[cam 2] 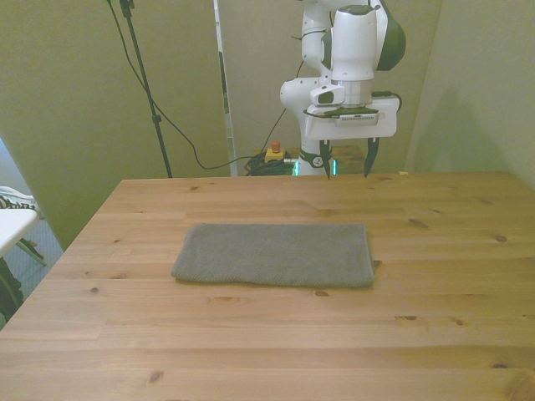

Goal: Fold the towel

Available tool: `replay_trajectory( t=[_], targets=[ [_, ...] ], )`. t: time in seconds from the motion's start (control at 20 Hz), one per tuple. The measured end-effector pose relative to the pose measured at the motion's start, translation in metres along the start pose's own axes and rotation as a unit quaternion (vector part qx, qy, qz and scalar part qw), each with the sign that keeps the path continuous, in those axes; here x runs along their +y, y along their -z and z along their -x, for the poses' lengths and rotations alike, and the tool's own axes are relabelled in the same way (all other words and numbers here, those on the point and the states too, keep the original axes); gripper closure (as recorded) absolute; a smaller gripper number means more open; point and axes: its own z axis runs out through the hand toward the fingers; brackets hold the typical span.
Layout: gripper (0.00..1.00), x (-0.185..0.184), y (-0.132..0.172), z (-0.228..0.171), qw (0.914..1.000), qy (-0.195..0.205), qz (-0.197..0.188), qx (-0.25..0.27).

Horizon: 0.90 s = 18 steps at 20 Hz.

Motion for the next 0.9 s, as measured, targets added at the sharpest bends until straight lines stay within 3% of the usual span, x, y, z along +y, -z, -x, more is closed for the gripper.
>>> replay_trajectory(
  t=[0.5,0.9],
  targets=[
    [0.00,-0.031,-0.008,-0.023,0.9998,-0.010,-0.010,0.016],
    [0.00,-0.110,-0.035,-0.039,0.9931,-0.013,0.058,0.101]
  ],
)
